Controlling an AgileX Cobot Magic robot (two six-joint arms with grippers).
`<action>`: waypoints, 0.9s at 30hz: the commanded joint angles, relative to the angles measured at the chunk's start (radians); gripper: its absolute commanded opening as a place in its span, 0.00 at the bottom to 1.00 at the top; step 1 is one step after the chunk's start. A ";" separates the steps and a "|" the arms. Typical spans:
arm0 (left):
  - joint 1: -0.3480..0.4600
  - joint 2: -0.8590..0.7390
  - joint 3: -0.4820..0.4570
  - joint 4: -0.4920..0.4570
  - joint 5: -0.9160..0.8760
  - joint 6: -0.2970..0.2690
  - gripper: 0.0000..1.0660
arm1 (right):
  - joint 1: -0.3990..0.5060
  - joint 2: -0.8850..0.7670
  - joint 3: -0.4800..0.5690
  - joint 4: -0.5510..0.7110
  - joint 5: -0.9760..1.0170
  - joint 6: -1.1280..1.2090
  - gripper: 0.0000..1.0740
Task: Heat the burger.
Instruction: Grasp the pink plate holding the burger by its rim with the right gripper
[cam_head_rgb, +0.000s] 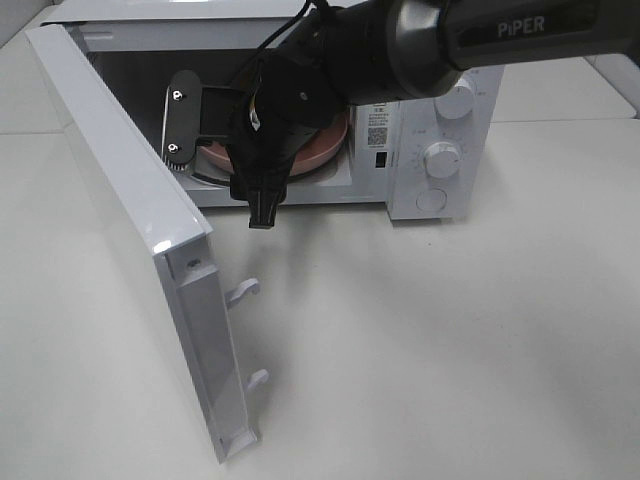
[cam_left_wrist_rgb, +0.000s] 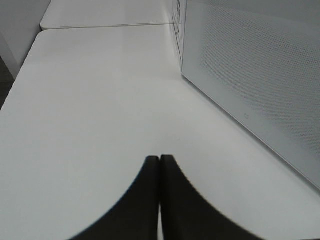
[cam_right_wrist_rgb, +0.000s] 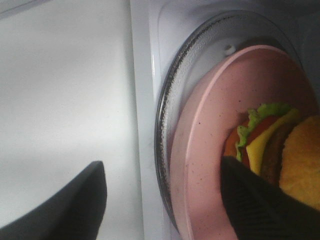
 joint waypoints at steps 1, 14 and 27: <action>-0.001 -0.020 0.003 -0.001 -0.017 0.000 0.00 | 0.002 0.013 -0.007 -0.078 -0.026 0.080 0.58; -0.001 -0.020 0.003 -0.001 -0.017 0.000 0.00 | -0.026 0.072 -0.008 -0.137 -0.049 0.173 0.58; -0.001 -0.020 0.003 -0.001 -0.017 0.000 0.00 | -0.075 0.106 -0.008 -0.138 -0.047 0.194 0.58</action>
